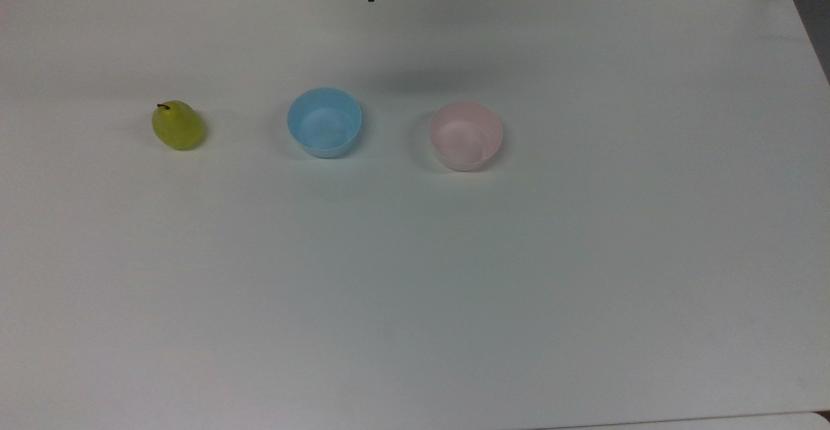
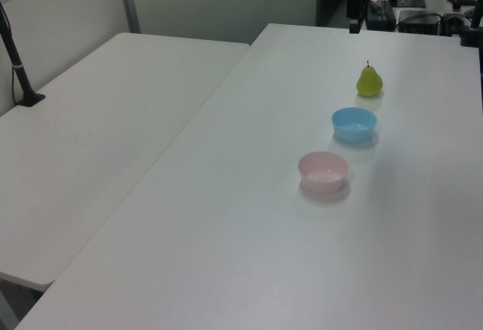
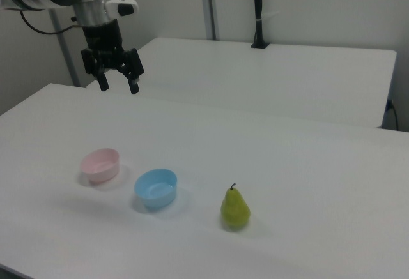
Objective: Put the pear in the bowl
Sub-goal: 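Move the open gripper toward the yellow-green pear, then lower the gripper around the pear and close on it, then lift the pear and carry it past the blue bowl toward the pink bowl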
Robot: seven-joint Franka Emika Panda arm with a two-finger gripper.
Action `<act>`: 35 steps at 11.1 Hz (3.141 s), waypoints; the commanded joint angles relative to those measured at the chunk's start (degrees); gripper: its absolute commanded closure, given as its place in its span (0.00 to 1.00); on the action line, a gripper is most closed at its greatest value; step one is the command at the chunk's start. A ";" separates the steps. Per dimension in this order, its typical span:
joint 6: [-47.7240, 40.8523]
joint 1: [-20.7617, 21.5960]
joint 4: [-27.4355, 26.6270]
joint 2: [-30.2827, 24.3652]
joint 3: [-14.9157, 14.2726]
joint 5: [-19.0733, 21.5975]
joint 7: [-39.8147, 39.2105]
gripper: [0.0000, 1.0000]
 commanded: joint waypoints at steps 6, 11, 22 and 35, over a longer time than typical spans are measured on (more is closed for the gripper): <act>0.73 0.28 0.16 1.02 -1.25 -0.24 -1.51 0.00; 1.08 -9.46 -1.15 1.28 -1.25 -0.15 -14.94 0.00; 21.08 -23.63 -14.58 7.60 -1.42 -0.86 -25.08 0.00; 32.28 -24.77 -15.31 18.51 -1.51 -5.60 -24.55 0.53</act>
